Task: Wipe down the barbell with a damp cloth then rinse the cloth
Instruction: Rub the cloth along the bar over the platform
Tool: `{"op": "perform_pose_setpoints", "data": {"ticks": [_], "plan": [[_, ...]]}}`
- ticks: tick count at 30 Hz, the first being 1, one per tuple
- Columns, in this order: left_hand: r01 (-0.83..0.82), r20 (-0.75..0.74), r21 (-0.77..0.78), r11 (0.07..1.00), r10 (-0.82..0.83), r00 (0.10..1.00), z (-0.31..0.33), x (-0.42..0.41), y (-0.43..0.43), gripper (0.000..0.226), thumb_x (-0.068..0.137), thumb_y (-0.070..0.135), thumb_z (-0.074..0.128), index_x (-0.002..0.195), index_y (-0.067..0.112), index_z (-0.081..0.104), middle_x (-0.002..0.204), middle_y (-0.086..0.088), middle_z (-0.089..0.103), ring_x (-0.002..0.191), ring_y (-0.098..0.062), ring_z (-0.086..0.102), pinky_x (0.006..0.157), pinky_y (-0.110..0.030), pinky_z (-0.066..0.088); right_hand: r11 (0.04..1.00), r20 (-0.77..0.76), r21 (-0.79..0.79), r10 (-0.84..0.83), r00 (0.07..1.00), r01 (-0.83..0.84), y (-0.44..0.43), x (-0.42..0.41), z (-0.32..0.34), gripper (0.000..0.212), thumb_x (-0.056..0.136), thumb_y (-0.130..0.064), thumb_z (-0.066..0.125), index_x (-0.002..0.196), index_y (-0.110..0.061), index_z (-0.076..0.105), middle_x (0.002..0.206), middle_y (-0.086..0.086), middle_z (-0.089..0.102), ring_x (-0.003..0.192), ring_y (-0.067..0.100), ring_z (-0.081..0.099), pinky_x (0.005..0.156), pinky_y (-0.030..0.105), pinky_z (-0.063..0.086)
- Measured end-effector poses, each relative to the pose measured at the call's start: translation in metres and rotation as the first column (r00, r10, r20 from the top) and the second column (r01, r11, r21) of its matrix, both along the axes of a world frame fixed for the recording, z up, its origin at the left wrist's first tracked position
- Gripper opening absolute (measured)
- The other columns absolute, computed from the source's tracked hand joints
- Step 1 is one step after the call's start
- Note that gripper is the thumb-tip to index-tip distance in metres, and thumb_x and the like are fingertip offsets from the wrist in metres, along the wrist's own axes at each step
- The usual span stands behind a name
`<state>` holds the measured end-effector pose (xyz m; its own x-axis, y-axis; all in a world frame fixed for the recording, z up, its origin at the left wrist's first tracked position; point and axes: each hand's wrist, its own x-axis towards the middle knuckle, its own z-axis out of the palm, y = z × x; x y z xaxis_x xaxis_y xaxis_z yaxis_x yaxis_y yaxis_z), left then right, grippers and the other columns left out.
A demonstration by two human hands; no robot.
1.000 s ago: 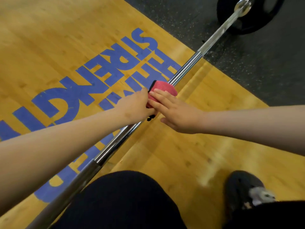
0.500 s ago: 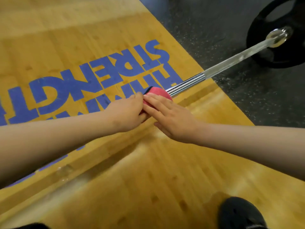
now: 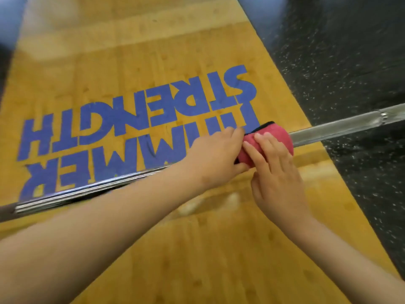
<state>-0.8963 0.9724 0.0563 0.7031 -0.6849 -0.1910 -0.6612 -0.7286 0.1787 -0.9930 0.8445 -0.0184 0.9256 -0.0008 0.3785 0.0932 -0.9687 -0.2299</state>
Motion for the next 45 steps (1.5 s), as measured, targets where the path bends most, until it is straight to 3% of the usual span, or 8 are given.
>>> {"op": "perform_pose_setpoints", "data": {"ticks": [19,24,27,30,34,37,41,45], "plan": [[-0.117,0.447,0.014,0.993,0.098,0.889,-0.043,-0.007,0.126,0.04,0.062,0.019,0.087,0.069,0.011,0.048,0.046,-0.002,0.043,0.034,-0.024,0.042,0.047,-0.016,0.0,0.922,0.132,-0.362,0.197,0.971,-0.138,0.061,0.044,-0.003,0.056,0.08,-0.004,0.054,0.134,-0.013,0.041,0.113,0.018,0.059,0.102,0.037,0.053,0.096,0.043,0.035],[-0.109,-0.096,0.113,0.988,0.12,0.988,-0.025,0.015,0.118,0.039,0.086,0.055,0.058,0.077,0.02,0.043,0.07,0.003,0.052,0.063,-0.019,0.051,0.048,-0.029,0.031,0.913,0.107,-0.407,0.089,0.99,-0.038,-0.019,0.033,0.005,0.051,0.086,-0.01,0.063,0.133,-0.015,0.042,0.108,0.018,0.058,0.102,0.035,0.05,0.09,0.042,0.037],[-0.101,-0.641,0.115,0.988,0.152,0.753,-0.011,0.042,0.117,0.039,0.084,0.047,0.067,0.077,0.013,0.05,0.057,0.001,0.055,0.049,-0.018,0.051,0.05,-0.025,0.042,0.934,0.097,-0.356,0.063,0.993,-0.024,-0.029,0.033,0.002,0.048,0.089,-0.012,0.061,0.132,-0.014,0.041,0.107,0.019,0.058,0.101,0.036,0.051,0.09,0.043,0.037],[-0.109,-0.729,0.123,0.986,0.164,0.664,-0.007,0.045,0.119,0.039,0.084,0.043,0.068,0.078,0.009,0.051,0.056,-0.002,0.055,0.049,-0.02,0.05,0.053,-0.026,0.043,0.951,0.135,-0.307,-0.001,0.991,0.043,-0.014,0.034,-0.01,0.045,0.089,-0.008,0.061,0.13,-0.012,0.043,0.109,0.021,0.056,0.103,0.037,0.048,0.094,0.047,0.036],[-0.191,-0.242,0.142,0.971,0.221,0.945,-0.012,0.015,0.121,0.034,0.087,0.051,0.061,0.08,0.022,0.044,0.071,0.006,0.055,0.065,-0.016,0.052,0.055,-0.029,0.037,0.973,0.208,-0.232,0.033,0.978,0.016,0.025,0.036,-0.013,0.033,0.097,-0.014,0.054,0.129,-0.014,0.047,0.113,0.015,0.05,0.105,0.036,0.046,0.1,0.049,0.034],[-0.164,0.308,-0.02,0.986,0.162,0.937,-0.035,-0.011,0.123,0.025,0.082,0.032,0.068,0.088,0.019,0.048,0.073,0.004,0.057,0.066,-0.023,0.059,0.043,-0.023,0.019,0.965,0.231,-0.233,0.174,0.957,-0.12,0.093,0.043,-0.017,0.036,0.095,-0.01,0.041,0.131,-0.01,0.043,0.114,0.015,0.055,0.105,0.034,0.045,0.1,0.047,0.032],[-0.178,0.405,-0.134,0.975,0.218,0.888,-0.049,-0.008,0.127,0.031,0.06,0.007,0.08,0.064,0.013,0.05,0.043,0.001,0.047,0.033,-0.024,0.045,0.047,-0.012,0.003,0.945,0.219,-0.28,0.236,0.947,-0.17,0.115,0.047,-0.014,0.042,0.089,-0.003,0.038,0.132,-0.002,0.04,0.109,0.016,0.063,0.102,0.033,0.048,0.096,0.043,0.035],[-0.142,0.384,0.008,0.99,0.128,0.914,-0.046,-0.004,0.122,0.029,0.083,0.032,0.069,0.08,0.015,0.046,0.055,0.003,0.044,0.05,-0.028,0.049,0.043,-0.022,0.008,0.89,0.208,-0.384,0.344,0.916,-0.247,0.071,0.05,-0.006,0.049,0.086,0.001,0.047,0.134,-0.006,0.041,0.111,0.015,0.063,0.1,0.032,0.056,0.093,0.041,0.038]]}}
